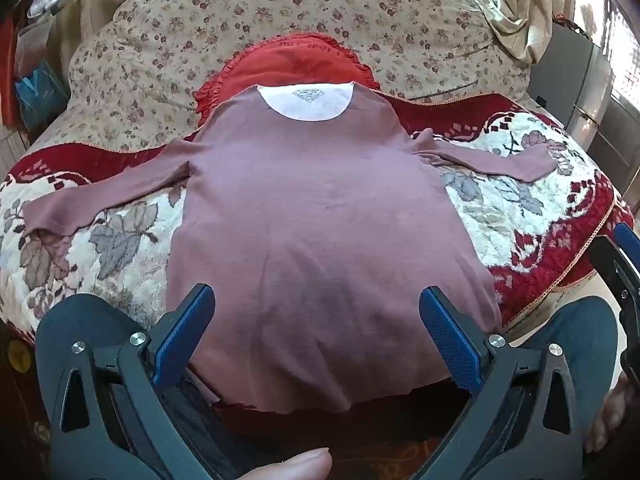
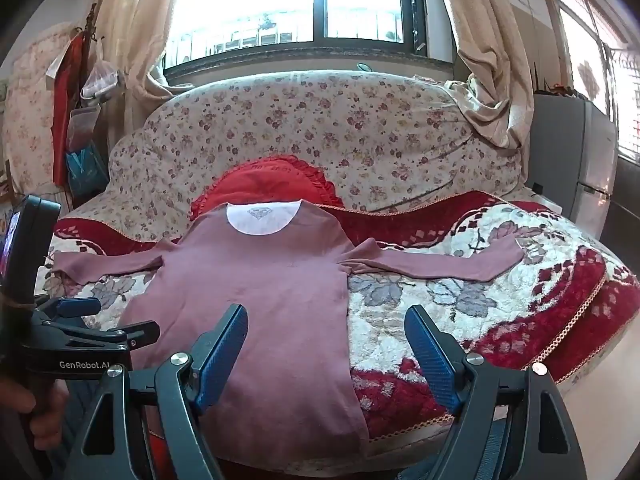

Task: Fold small clothes

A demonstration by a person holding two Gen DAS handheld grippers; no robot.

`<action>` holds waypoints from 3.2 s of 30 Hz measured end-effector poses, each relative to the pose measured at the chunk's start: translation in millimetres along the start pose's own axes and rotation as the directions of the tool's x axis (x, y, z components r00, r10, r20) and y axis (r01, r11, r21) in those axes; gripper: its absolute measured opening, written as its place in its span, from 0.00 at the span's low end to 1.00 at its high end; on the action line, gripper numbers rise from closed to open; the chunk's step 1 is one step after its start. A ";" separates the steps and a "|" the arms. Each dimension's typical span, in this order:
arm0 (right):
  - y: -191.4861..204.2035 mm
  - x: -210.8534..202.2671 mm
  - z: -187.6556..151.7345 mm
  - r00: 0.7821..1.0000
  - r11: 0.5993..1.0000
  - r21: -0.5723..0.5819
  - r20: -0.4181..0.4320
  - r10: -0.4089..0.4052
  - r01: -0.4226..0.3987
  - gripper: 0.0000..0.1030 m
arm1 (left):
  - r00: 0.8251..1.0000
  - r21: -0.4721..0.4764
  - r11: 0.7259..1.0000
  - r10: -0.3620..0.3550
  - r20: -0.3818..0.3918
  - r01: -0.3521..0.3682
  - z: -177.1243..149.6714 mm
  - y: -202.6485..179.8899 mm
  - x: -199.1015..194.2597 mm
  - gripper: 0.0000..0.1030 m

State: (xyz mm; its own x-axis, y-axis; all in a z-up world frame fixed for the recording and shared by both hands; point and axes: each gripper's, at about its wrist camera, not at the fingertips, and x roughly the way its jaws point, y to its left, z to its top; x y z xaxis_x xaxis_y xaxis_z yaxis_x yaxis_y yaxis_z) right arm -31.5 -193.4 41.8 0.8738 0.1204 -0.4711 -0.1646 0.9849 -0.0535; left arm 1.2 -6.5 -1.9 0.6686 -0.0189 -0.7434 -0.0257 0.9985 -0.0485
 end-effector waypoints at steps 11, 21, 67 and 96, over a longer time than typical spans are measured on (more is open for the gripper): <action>-0.5 25.7 15.3 1.000 1.000 -0.017 -0.026 -0.012 0.012 0.77 | 1.000 -0.011 1.000 0.011 0.008 -0.011 5.9 4.1 16.4 0.99; -29.3 97.1 5.3 0.982 0.997 0.075 -0.186 0.026 -0.012 0.77 | 0.999 -0.014 0.999 0.041 -0.035 -0.041 15.1 19.7 65.0 0.99; -37.5 134.5 -5.4 0.957 0.960 0.202 -0.176 0.231 -0.195 0.77 | 0.989 0.038 0.999 -0.008 -0.150 0.014 2.2 14.2 124.5 0.99; -37.1 136.7 -5.2 0.957 0.965 0.193 -0.193 0.216 -0.179 0.77 | 0.990 0.032 0.999 0.020 -0.138 -0.015 -0.8 17.0 124.3 0.99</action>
State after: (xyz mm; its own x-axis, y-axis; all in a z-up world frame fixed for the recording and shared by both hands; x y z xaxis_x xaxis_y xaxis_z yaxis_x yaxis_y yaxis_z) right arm 91.7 -214.2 -25.2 0.7121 0.3044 -0.6326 -0.2271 0.9526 0.2026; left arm 83.3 8.1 -95.7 0.5588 -0.0061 -0.8293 -0.0119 0.9998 -0.0154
